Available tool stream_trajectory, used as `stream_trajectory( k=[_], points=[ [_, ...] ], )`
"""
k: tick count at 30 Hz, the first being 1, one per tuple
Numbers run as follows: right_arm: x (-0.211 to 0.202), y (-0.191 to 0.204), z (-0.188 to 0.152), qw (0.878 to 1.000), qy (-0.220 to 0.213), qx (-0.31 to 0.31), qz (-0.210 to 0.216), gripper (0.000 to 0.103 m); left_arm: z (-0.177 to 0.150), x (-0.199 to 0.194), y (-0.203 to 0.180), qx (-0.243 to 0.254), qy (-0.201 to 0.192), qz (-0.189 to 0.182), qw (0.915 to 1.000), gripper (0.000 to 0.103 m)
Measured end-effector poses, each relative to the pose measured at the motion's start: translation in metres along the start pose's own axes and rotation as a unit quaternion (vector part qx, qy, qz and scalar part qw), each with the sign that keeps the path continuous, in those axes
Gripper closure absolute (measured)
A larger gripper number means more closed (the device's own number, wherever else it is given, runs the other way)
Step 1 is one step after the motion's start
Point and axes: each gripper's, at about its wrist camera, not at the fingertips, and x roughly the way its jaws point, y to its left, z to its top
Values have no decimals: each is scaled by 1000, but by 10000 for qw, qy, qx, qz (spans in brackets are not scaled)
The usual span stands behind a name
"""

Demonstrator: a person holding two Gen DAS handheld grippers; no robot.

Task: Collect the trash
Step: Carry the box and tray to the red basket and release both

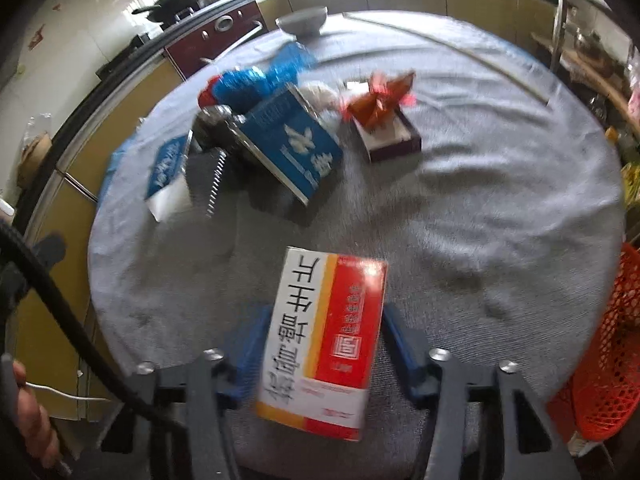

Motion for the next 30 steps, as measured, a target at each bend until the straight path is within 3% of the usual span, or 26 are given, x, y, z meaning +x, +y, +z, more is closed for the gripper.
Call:
stream_trajectory(
  k=[4, 8, 14, 17, 20, 21, 30],
  points=[
    [-1, -18, -3, 9994, -4, 120, 324, 53, 10, 30, -28, 200, 409, -213, 9987, 0],
    [-18, -47, 2, 9990, -335, 200, 208, 53, 16, 51, -53, 239, 715, -461, 9961, 0],
    [-33, -92, 9, 9961, -677, 529, 191, 53, 18, 77, -71, 190, 928, -512, 9942, 2],
    [-37, -108, 9, 9949, -786, 611, 184, 53, 17, 86, -74, 154, 1019, -594, 9929, 18],
    [-37, -124, 9, 9937, -824, 725, 206, 53, 12, 95, -70, -16, 1229, -796, 9892, 52],
    [-37, -128, 9, 9933, -842, 763, 225, 53, 10, 98, -69, -64, 1294, -863, 9878, 57],
    [-44, -155, -1, 9898, -1093, 858, 302, 53, -6, 72, -67, -24, 966, -1094, 9893, 61]
  ],
)
